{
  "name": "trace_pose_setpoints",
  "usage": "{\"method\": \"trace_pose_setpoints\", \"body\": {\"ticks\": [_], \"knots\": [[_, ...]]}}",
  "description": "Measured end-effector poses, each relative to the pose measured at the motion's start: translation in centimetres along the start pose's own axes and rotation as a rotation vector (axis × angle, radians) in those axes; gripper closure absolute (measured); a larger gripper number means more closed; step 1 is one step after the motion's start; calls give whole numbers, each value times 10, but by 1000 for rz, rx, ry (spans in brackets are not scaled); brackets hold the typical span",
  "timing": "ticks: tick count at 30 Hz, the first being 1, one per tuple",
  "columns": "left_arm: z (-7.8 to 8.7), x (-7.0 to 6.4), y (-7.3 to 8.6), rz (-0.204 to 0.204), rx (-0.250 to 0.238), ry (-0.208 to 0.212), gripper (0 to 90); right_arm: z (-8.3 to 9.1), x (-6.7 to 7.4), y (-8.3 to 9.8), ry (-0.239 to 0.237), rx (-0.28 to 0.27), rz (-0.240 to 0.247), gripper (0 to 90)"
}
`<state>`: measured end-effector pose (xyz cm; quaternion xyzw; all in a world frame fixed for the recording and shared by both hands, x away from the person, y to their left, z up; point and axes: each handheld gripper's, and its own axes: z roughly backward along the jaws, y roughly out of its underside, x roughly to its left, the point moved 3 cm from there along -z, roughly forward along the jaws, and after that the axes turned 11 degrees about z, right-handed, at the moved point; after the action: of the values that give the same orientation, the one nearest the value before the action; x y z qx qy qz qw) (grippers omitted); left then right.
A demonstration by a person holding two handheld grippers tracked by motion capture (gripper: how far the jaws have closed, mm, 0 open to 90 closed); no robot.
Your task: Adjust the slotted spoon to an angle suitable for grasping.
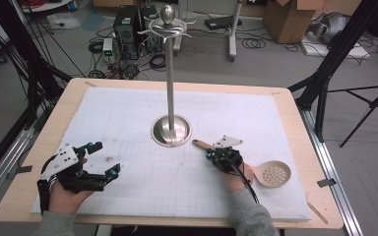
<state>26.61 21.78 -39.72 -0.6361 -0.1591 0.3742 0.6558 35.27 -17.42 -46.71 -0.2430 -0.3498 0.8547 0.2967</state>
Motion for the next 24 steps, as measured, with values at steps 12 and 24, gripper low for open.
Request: {"method": "trace_pose_setpoints", "body": {"ticks": [12, 24], "knots": [[-2, 0, 1, -3, 7, 1, 18, -4, -13, 1, 32, 4, -41, 900], [-1, 2, 1, 1, 5, -4, 17, 24, -10, -13, -37, -80, 16, 896]]}}
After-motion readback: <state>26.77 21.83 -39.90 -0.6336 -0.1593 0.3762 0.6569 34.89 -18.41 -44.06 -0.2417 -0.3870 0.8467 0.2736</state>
